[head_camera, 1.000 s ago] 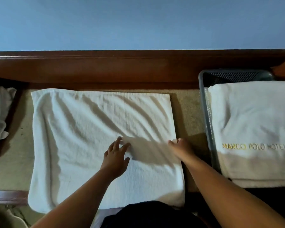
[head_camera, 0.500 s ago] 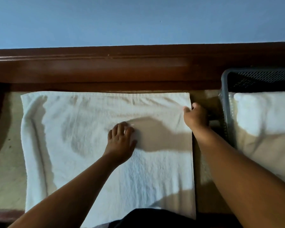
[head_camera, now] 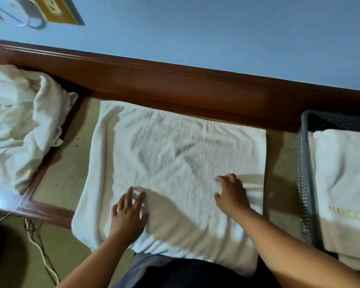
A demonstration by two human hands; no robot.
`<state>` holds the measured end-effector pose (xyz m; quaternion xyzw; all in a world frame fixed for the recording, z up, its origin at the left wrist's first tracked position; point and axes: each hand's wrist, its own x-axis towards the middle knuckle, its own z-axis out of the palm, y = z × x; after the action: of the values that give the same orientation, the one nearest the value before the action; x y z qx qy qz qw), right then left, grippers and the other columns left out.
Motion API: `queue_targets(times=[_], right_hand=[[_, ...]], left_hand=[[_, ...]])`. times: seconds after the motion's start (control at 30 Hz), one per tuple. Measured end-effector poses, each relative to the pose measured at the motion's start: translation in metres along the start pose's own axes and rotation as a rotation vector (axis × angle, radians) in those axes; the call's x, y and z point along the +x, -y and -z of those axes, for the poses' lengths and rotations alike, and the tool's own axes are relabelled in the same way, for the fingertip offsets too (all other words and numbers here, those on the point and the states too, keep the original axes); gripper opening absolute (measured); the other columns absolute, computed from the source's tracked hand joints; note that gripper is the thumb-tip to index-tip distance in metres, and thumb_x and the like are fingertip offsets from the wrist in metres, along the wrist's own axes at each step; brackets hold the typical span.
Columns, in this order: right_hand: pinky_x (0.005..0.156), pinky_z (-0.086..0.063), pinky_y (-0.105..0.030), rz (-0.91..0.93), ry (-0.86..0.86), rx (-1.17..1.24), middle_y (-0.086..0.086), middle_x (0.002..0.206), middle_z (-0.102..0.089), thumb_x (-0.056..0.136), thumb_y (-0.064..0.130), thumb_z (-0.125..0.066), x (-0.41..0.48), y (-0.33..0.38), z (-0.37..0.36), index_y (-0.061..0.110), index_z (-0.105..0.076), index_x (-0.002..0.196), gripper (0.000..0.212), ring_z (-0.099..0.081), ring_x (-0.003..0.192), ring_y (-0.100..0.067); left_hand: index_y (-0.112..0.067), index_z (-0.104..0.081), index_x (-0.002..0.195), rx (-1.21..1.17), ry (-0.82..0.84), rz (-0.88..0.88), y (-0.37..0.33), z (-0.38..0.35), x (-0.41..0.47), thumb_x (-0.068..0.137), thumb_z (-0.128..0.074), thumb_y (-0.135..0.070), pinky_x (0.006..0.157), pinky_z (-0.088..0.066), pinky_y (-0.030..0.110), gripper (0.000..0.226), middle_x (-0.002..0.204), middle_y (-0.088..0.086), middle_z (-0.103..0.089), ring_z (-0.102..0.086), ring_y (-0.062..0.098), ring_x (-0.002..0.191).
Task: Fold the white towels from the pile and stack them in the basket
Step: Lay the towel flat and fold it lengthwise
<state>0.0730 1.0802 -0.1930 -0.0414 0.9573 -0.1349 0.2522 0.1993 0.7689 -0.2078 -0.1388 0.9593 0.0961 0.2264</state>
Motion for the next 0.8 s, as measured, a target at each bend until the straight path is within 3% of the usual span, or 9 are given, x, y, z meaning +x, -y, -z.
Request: queue_targets(times=[0.1,0.17,0.23,0.3,0.47,0.6,0.7,0.8], right_hand=[[0.108,-0.038,-0.037,0.217,0.175,-0.039,0.001,0.151,-0.028,0.093,0.031,-0.059,-0.028,0.050,-0.028,0.028,-0.045,0.143,0.052,-0.033,0.137,-0.025],[0.112,-0.035,-0.037,0.328,0.276,-0.056,0.003,0.159,-0.020,0.096,0.028,-0.054,-0.042,0.082,-0.044,0.030,-0.043,0.146,0.052,-0.025,0.144,-0.023],[0.115,-0.031,-0.036,0.399,0.347,-0.078,0.005,0.165,-0.009,0.098,0.027,-0.051,-0.054,0.113,-0.056,0.031,-0.039,0.150,0.053,-0.015,0.150,-0.020],[0.118,-0.026,-0.036,0.443,0.376,-0.119,0.006,0.167,-0.002,0.099,0.029,-0.051,-0.062,0.141,-0.065,0.033,-0.035,0.152,0.056,-0.008,0.153,-0.019],[0.120,-0.024,-0.035,0.403,0.371,-0.132,0.002,0.168,0.002,0.096,0.029,-0.052,-0.079,0.208,-0.095,0.035,-0.035,0.152,0.059,-0.004,0.154,-0.019],[0.120,-0.026,-0.038,0.335,0.316,-0.122,0.001,0.168,0.001,0.095,0.029,-0.056,-0.080,0.260,-0.111,0.032,-0.037,0.152,0.060,-0.005,0.153,-0.023],[0.121,-0.024,-0.038,0.270,0.301,-0.085,0.000,0.168,-0.003,0.094,0.035,-0.060,-0.076,0.291,-0.118,0.031,-0.034,0.153,0.064,-0.008,0.153,-0.023],[0.121,-0.024,-0.037,0.253,0.314,-0.064,0.000,0.168,-0.007,0.094,0.035,-0.057,-0.071,0.314,-0.123,0.031,-0.032,0.154,0.066,-0.011,0.153,-0.020]], left_hand=[[-0.034,0.019,0.155,-0.086,-0.051,0.332,0.058,-0.006,-0.044,0.093,-0.044,-0.067,0.121,-0.010,0.050,0.095,0.163,0.003,0.031,0.011,0.029,0.154],[-0.027,0.008,0.160,-0.222,-0.053,0.515,0.089,-0.007,-0.058,0.090,-0.049,-0.068,0.118,-0.019,0.052,0.099,0.166,0.009,0.015,-0.001,0.032,0.153],[-0.022,-0.009,0.157,-0.367,-0.039,0.574,0.111,-0.007,-0.061,0.086,-0.059,-0.065,0.111,-0.032,0.053,0.097,0.158,0.013,-0.017,-0.028,0.038,0.142],[-0.023,-0.019,0.151,-0.453,-0.030,0.531,0.126,-0.004,-0.058,0.081,-0.068,-0.060,0.104,-0.040,0.051,0.093,0.142,0.011,-0.028,-0.041,0.038,0.129],[-0.020,-0.046,0.130,-0.376,-0.052,0.257,0.144,0.004,-0.041,0.085,-0.066,-0.041,0.091,-0.051,0.043,0.053,0.126,0.004,-0.030,-0.040,0.032,0.119],[-0.011,-0.054,0.112,-0.488,0.050,0.253,0.150,0.020,-0.016,0.089,-0.056,-0.031,0.095,-0.043,0.039,0.030,0.121,0.008,-0.042,-0.043,0.032,0.117],[-0.009,-0.054,0.097,-0.689,0.006,0.216,0.171,0.035,-0.006,0.090,-0.060,-0.026,0.079,-0.043,0.035,0.018,0.101,0.009,-0.060,-0.059,0.033,0.099],[-0.010,-0.049,0.092,-0.877,-0.067,0.243,0.202,0.048,-0.006,0.092,-0.058,-0.014,0.070,-0.039,0.034,0.010,0.084,0.002,-0.061,-0.059,0.031,0.084]])
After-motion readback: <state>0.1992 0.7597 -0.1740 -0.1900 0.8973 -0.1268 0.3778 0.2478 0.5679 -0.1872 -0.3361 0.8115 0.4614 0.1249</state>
